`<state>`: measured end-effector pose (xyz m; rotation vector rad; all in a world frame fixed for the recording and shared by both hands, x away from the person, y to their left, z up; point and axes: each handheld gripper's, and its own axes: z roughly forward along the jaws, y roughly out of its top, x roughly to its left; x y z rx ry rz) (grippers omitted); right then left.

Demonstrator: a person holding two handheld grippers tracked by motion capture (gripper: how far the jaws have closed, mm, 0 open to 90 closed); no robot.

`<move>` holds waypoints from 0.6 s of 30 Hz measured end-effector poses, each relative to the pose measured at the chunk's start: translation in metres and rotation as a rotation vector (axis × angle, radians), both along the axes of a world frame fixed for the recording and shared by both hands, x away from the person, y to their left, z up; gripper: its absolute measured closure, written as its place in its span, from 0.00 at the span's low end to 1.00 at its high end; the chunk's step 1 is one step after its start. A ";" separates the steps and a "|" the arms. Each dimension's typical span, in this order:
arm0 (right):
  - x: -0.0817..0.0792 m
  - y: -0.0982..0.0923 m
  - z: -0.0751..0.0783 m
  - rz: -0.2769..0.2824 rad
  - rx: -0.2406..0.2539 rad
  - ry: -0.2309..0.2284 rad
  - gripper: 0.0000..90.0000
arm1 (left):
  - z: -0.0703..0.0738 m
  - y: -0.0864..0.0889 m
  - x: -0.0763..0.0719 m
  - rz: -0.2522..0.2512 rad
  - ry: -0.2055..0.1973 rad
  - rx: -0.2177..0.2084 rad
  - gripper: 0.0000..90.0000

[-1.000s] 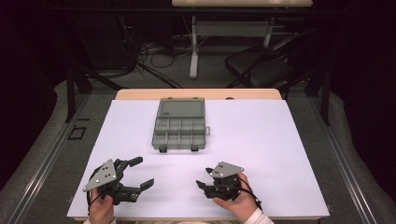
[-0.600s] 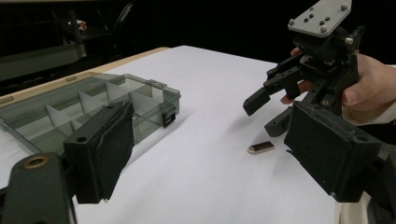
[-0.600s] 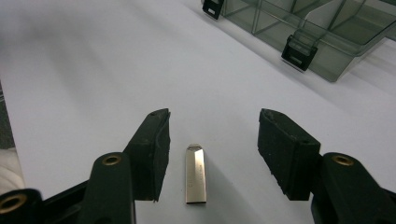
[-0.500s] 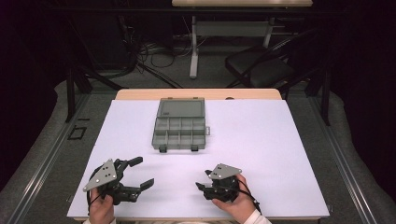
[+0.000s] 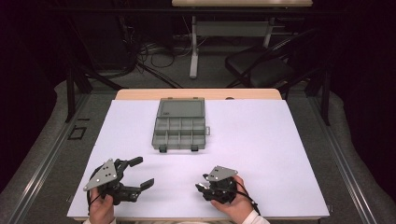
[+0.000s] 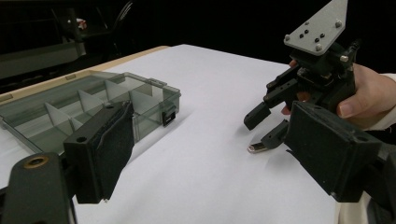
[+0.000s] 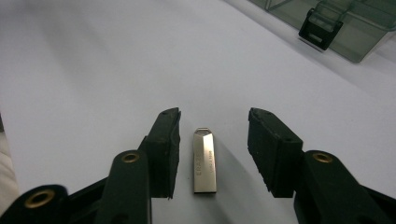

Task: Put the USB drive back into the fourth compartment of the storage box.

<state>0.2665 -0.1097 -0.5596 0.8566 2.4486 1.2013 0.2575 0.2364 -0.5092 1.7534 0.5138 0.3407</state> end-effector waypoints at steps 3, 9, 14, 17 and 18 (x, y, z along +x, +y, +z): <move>0.000 0.000 -0.001 0.002 -0.001 0.008 0.66 | 0.000 0.000 0.000 0.000 0.002 -0.001 0.17; 0.000 -0.001 -0.003 -0.003 -0.002 0.016 0.75 | 0.000 0.000 0.000 -0.001 0.002 -0.001 0.17; -0.001 0.000 -0.005 0.009 -0.006 0.023 0.78 | 0.000 0.000 0.000 -0.002 0.004 0.000 0.17; -0.001 0.001 -0.006 0.013 -0.010 0.023 0.80 | 0.000 0.000 0.000 -0.002 0.005 -0.001 0.17; -0.001 0.001 -0.006 0.013 -0.011 0.023 0.80 | 0.000 0.000 0.000 -0.002 0.005 -0.001 0.17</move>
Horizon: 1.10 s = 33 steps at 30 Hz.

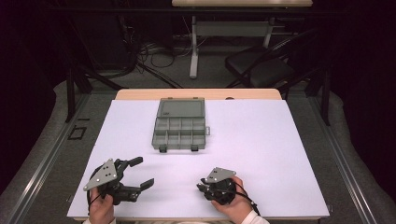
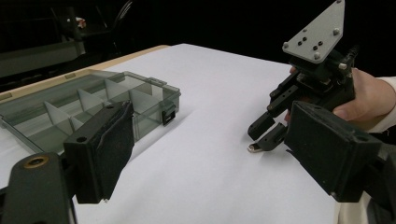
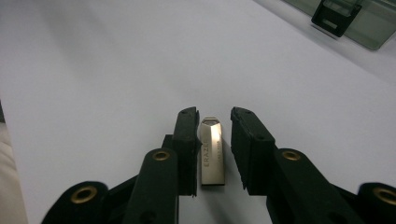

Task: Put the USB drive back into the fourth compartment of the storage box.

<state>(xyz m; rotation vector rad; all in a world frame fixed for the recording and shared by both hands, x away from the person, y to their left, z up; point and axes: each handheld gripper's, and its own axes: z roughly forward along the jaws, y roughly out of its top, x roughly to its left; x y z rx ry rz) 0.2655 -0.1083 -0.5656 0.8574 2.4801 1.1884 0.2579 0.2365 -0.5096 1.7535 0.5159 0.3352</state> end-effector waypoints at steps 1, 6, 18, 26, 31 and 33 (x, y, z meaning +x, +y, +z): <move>0.000 0.000 0.000 0.000 -0.001 0.001 0.80 | 0.000 0.000 0.000 0.000 0.000 0.000 0.17; 0.000 0.000 -0.001 0.001 -0.007 0.007 0.82 | 0.000 0.000 0.000 -0.002 0.000 -0.003 0.17; 0.000 0.000 -0.002 0.008 -0.012 0.012 0.85 | 0.000 0.000 0.000 -0.003 0.001 -0.003 0.17; 0.000 0.000 -0.002 0.011 -0.008 0.013 0.87 | 0.000 0.000 0.000 -0.003 0.001 -0.001 0.17; 0.001 -0.001 -0.002 0.015 -0.003 0.020 0.88 | 0.000 0.000 0.000 -0.003 0.001 0.000 0.17; 0.002 -0.002 -0.002 0.015 0.001 0.020 0.88 | 0.000 0.000 0.000 -0.002 0.001 0.000 0.17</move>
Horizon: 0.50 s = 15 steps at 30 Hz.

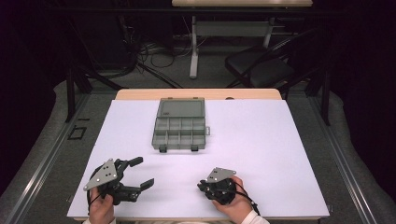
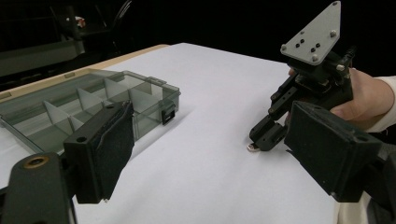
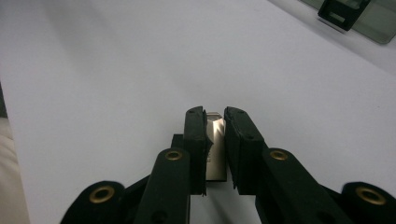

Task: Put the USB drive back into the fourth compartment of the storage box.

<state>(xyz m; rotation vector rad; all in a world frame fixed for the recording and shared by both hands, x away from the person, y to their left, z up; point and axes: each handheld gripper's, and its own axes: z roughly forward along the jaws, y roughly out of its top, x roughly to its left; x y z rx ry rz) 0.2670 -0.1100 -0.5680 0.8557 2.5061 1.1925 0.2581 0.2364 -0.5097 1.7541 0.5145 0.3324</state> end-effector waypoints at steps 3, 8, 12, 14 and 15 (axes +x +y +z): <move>0.000 0.000 0.000 0.000 0.001 -0.002 0.88 | 0.000 0.000 0.000 0.000 -0.001 0.000 0.17; 0.000 0.000 0.000 0.004 0.000 0.000 0.88 | 0.000 0.000 0.000 0.000 0.000 0.000 0.17; 0.000 0.000 0.000 0.004 -0.001 0.001 0.88 | 0.000 0.000 0.000 0.001 0.000 0.001 0.17; 0.000 0.000 0.000 0.005 -0.002 0.003 0.88 | 0.000 0.000 0.000 0.000 0.000 0.000 0.17; 0.000 0.000 0.000 0.006 -0.003 0.002 0.88 | 0.000 0.000 0.000 0.001 0.000 0.000 0.17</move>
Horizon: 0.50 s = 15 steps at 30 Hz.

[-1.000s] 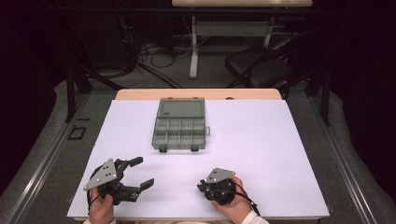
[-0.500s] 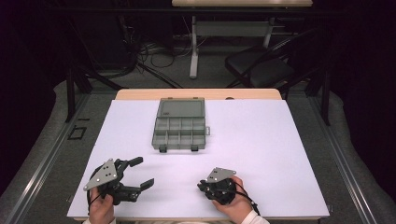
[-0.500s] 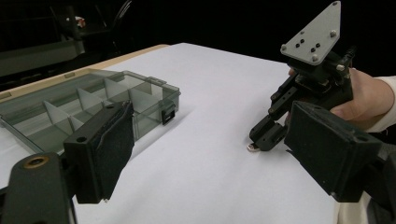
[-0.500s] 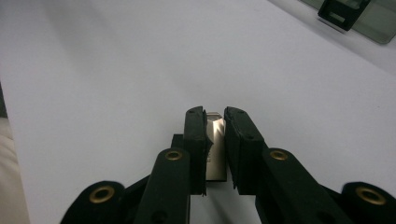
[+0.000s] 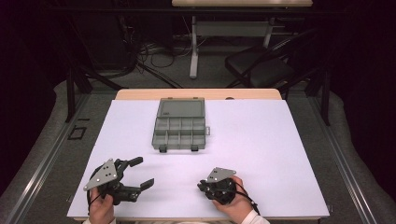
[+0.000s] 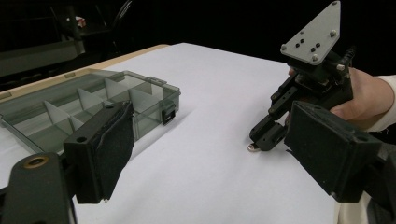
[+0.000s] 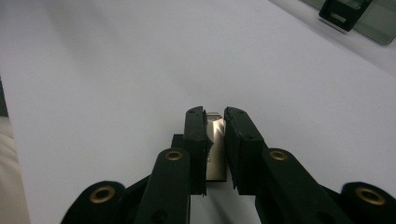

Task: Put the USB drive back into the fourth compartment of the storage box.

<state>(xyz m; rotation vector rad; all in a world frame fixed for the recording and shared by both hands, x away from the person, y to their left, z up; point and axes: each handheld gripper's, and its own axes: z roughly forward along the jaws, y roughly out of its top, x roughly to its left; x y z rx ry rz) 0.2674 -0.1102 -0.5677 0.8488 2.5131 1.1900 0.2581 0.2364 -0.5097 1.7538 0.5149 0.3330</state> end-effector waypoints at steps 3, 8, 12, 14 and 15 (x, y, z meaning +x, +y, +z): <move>0.000 0.000 0.000 0.000 -0.001 -0.001 0.88 | 0.000 0.000 0.000 0.000 0.000 0.000 0.17; 0.000 0.000 0.000 0.000 0.002 0.005 0.88 | 0.000 0.000 0.000 0.000 0.000 0.001 0.17; -0.001 0.001 0.001 0.000 0.006 0.009 0.88 | 0.000 0.000 0.000 0.001 0.000 0.001 0.17; -0.001 0.001 0.001 -0.001 0.008 0.006 0.88 | 0.000 0.000 0.000 0.001 0.001 0.001 0.17; 0.000 0.000 0.002 0.000 0.008 0.005 0.88 | 0.000 0.000 0.000 0.001 0.001 -0.002 0.17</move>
